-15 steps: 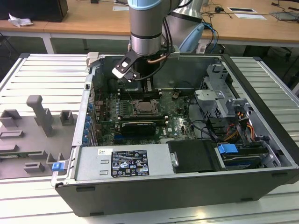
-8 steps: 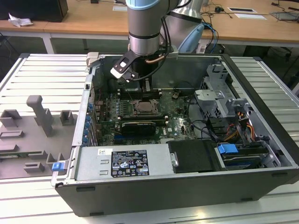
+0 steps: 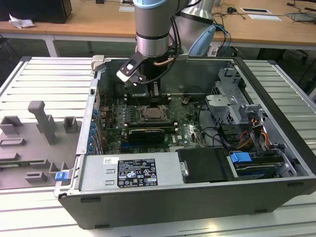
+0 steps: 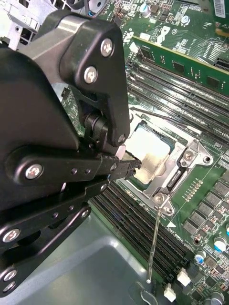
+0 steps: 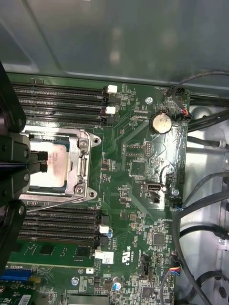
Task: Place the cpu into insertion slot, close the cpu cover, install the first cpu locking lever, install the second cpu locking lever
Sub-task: 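Install the first cpu locking lever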
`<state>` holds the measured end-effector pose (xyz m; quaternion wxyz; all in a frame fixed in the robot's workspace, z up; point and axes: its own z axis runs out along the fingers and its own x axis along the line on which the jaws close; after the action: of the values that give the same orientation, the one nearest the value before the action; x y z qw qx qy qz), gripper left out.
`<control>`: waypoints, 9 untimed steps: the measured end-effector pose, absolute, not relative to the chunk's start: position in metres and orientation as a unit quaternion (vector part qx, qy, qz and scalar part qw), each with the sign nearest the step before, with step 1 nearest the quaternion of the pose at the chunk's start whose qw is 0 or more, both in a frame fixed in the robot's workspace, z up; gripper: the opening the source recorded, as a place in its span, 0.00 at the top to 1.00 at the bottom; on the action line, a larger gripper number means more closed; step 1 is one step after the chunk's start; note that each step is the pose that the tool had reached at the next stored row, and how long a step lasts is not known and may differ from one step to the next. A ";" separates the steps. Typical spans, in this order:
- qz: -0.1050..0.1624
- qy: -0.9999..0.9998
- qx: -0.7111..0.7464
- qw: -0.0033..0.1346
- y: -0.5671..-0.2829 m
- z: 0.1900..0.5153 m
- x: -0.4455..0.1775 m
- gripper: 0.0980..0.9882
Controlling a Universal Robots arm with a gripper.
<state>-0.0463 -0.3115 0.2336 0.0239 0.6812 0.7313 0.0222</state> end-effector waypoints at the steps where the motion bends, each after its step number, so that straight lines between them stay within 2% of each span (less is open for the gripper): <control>1: 0.022 0.732 0.681 0.024 -0.312 0.236 -0.046 0.99; 9: 0.022 0.732 0.680 0.024 -0.312 0.241 -0.046 0.99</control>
<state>-0.0463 -0.3116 0.2412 0.0239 0.6804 0.7321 0.0222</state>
